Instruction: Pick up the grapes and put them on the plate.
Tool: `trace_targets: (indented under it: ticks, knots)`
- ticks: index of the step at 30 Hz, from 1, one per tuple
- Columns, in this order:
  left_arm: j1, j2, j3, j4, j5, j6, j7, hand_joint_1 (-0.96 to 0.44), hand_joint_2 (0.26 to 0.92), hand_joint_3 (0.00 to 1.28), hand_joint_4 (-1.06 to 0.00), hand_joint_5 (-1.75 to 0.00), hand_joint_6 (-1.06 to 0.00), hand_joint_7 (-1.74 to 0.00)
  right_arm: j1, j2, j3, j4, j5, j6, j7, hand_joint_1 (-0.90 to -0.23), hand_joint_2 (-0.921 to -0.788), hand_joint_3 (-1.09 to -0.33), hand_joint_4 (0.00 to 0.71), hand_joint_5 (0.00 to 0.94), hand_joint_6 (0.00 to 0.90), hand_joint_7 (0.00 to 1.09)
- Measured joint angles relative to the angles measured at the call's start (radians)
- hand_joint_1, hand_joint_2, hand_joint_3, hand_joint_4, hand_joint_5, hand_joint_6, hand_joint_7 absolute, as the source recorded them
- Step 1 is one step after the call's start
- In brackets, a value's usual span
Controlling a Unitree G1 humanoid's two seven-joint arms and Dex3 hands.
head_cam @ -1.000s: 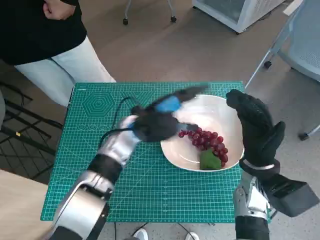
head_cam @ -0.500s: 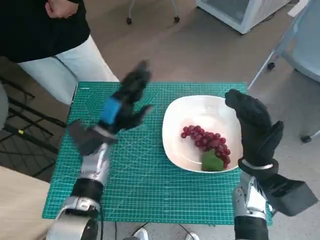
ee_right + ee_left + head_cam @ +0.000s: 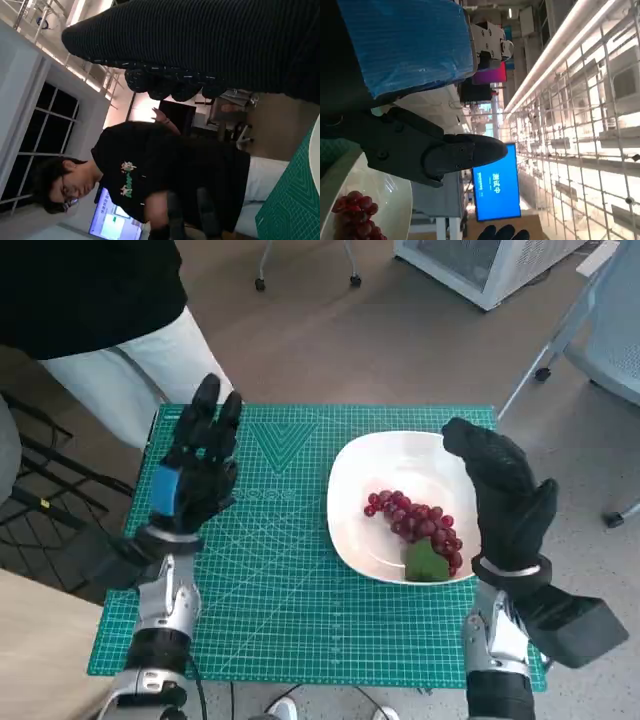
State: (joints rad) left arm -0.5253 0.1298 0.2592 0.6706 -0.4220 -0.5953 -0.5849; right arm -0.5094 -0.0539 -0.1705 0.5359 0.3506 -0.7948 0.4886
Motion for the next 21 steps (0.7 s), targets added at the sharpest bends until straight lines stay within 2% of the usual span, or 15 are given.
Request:
trace_targets:
  ticks: [3,8,11,15,21]
  knots:
    - [0.016,-0.011,0.005,-0.018,-0.008,0.002,0.007,-0.62,0.921,0.39,-0.17,-0.02,-0.21,-0.03,-0.005,0.000,0.002,0.004,0.000,0.000,0.000,-0.661,-0.921,-0.714,0.444,0.000,0.118,0.34]
    - [0.045,-0.026,0.007,-0.064,-0.005,0.006,0.040,-0.31,0.921,0.27,-0.24,-0.03,-0.28,-0.05,-0.012,0.001,0.006,0.009,0.000,0.000,0.001,-0.658,-0.921,-0.718,0.442,0.000,0.113,0.35]
    - [0.061,-0.034,0.007,-0.091,0.010,0.002,0.072,-0.20,0.921,0.25,-0.27,-0.03,-0.31,-0.06,-0.017,0.000,0.009,0.011,0.000,0.000,0.003,-0.658,-0.921,-0.719,0.441,0.000,0.110,0.35]
    - [0.076,-0.043,0.005,-0.114,0.022,-0.001,0.090,-0.19,0.921,0.25,-0.29,-0.03,-0.32,-0.06,-0.020,-0.001,0.010,0.013,0.002,0.001,0.009,-0.657,-0.921,-0.720,0.440,0.000,0.106,0.36]
    - [0.085,-0.048,0.005,-0.137,0.009,0.010,0.072,-0.25,0.921,0.26,-0.30,-0.03,-0.33,-0.06,-0.020,-0.001,0.010,0.015,0.006,0.006,0.021,-0.656,-0.921,-0.719,0.440,0.000,0.101,0.37]
